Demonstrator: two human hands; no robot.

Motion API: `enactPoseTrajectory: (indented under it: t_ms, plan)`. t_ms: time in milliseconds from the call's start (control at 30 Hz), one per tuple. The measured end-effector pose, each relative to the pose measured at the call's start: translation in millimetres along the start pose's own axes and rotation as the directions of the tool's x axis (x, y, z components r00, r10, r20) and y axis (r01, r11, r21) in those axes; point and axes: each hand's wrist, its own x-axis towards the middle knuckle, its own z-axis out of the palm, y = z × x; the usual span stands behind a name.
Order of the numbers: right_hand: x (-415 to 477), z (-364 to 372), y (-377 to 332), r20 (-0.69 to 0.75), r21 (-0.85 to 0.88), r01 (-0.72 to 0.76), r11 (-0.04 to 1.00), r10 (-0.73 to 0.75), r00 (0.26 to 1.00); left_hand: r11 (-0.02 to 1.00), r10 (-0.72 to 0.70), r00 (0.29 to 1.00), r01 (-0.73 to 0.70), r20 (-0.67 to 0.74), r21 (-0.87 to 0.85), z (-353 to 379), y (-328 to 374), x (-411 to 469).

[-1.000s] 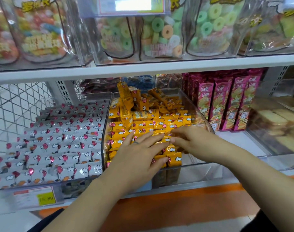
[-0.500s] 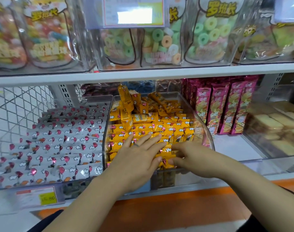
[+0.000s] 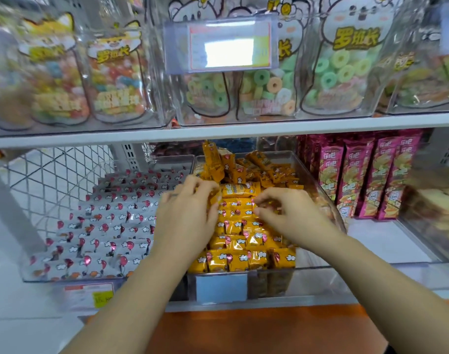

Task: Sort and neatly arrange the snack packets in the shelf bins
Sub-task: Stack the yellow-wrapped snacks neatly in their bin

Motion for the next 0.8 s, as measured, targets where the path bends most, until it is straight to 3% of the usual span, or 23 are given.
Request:
enactPoseTrajectory:
  t_ms: [133, 233, 367, 700, 800]
  plan:
    - [19.2, 14.2, -19.4, -0.051, -0.045, 0.158, 0.987, -0.160, 0.986, 0.994, -0.097, 0.995, 0.097, -0.003, 0.044, 2.9, -6.6, 11.5]
    - [34.2, 21.2, -36.3, -0.023, -0.161, 0.253, 0.954, -0.260, 0.965, 0.989, -0.138, 0.988, 0.134, 0.073, 0.058, 3.9, -10.0, 18.0]
    - [50.2, 30.9, -45.9, 0.035, -0.257, 0.280, 0.925, -0.281, 0.959, 0.991, -0.113, 0.988, 0.104, 0.101, 0.089, 4.4, -10.4, 17.4]
    - [30.7, 32.5, -42.3, -0.322, 0.112, 0.170, 0.979, -0.126, 0.938, 0.999, -0.044, 0.992, 0.040, 0.122, 0.034, 2.2, -7.3, 2.6]
    - [16.3, 18.2, -34.8, -0.333, 0.238, 0.130, 0.963, -0.044, 0.942, 0.997, -0.039, 0.997, 0.043, 0.059, -0.069, -1.3, -7.5, -5.1]
